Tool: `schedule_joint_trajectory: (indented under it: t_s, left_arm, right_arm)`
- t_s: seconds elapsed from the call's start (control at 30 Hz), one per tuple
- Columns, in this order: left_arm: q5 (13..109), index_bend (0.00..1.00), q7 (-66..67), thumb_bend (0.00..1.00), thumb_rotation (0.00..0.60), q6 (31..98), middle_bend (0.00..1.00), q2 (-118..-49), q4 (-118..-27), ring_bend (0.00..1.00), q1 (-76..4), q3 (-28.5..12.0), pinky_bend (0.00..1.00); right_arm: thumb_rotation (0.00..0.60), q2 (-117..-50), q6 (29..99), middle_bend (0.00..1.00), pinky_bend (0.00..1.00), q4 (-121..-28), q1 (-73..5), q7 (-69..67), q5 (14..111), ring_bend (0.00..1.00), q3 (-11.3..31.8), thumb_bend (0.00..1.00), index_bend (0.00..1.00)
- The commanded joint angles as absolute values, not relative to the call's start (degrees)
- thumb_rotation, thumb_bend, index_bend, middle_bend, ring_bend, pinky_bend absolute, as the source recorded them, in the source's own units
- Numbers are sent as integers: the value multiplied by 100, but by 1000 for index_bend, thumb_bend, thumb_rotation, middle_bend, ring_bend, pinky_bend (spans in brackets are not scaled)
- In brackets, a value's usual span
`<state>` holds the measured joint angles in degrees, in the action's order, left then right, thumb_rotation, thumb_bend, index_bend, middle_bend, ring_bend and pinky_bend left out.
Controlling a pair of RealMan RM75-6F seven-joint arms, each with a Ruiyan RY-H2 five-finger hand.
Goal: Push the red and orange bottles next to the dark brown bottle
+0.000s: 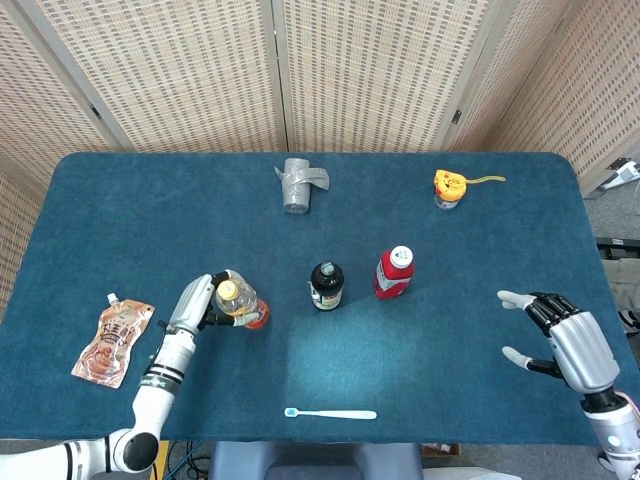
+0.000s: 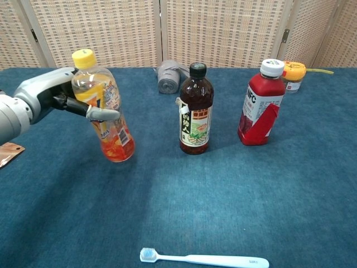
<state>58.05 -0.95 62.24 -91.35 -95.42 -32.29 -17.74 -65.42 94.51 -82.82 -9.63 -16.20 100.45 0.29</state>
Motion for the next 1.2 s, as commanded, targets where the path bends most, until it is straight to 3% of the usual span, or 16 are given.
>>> schedule_joint_trajectory:
  t_s: [0.03,0.5,0.83,1.03,1.2]
  left_arm:
    - [5761,567,21,24,600,6256,562,-9247,-9417,397,-3312,-1811,421]
    - [5549,557,363,24,600,6258,562,-9411,-9095,397,-3490,-1833,421]
    - [5348,384,380,24,600,6036,546,-9358,-9128,396,-3584,-1854,421]
    - [5282,119,370,24,600,6000,298,-9322,-9161,385,-3601,-1859,421]
    - [5156,9,436,24,600,6047,152,-9168,-9346,345,-3556,-1866,421]
  right_arm:
    - [600,-6531,9462,389,387,-8281,-956,-1632,10040,327,36,0,276]
    - [600,-6512,9440,389,387,-8284,-950,-1666,10033,327,47,0,276]
    - [600,-6500,9454,389,387,-8290,-941,-1684,10046,328,52,0,276]
    - [600,-6482,9470,389,387,-8294,-936,-1709,10055,327,55,0,276]
    - [600,-6468,9522,389,387,-8307,-914,-1711,10070,327,62,0,276]
